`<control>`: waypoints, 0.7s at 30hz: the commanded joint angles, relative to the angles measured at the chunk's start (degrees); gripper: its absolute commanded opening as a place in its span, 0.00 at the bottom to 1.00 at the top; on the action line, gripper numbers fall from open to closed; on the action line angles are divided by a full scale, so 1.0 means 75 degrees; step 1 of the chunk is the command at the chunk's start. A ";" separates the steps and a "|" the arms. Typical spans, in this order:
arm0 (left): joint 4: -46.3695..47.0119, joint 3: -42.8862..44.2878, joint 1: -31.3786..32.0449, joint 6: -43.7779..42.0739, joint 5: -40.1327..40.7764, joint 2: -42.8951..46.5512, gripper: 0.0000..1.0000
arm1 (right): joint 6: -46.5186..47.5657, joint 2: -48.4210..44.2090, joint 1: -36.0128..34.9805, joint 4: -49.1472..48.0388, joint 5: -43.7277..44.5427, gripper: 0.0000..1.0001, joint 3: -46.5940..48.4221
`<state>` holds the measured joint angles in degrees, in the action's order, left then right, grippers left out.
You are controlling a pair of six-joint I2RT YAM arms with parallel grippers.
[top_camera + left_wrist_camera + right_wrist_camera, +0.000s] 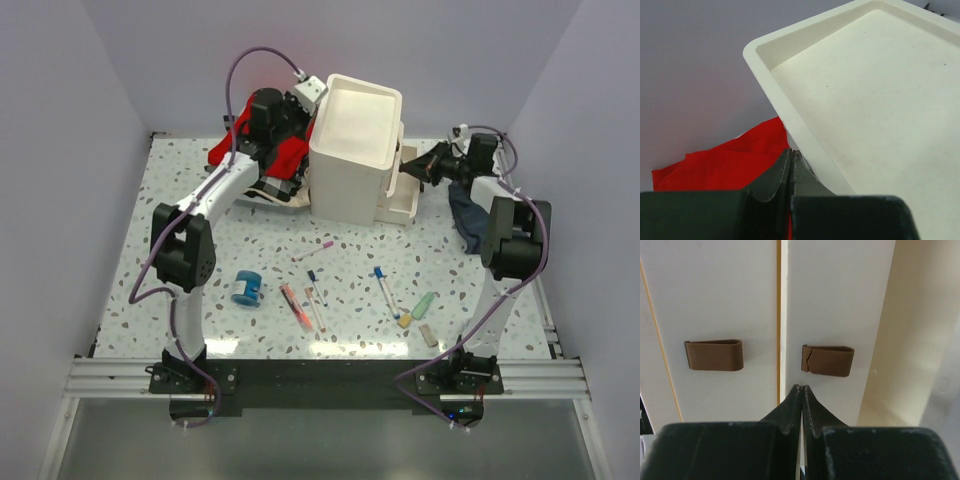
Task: Sort the stationery into containers
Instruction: Close the drawer in the storage box.
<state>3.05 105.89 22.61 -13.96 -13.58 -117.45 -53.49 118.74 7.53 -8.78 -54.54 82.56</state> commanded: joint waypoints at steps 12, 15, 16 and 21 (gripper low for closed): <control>0.0179 -0.0056 0.0337 0.0220 -0.0275 0.0156 0.00 | -0.0403 -0.0023 -0.0488 -0.0459 0.0124 0.02 0.0405; 0.0203 -0.0056 0.0337 0.0197 -0.0240 0.0179 0.00 | -0.0403 0.0000 -0.0640 -0.0447 0.0159 0.02 0.0452; 0.0214 -0.0056 0.0337 0.0185 -0.0228 0.0179 0.00 | -0.0414 0.0000 -0.0664 -0.0447 0.0159 0.02 0.0441; 0.0273 -0.0126 0.0337 0.0126 -0.0006 0.0273 0.00 | -0.0345 -0.0035 -0.0688 -0.0366 0.0183 0.02 0.0405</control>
<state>2.92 105.62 23.29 -13.98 -12.47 -117.45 -55.64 118.85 4.03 -10.28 -52.80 83.37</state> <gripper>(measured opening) 0.012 0.017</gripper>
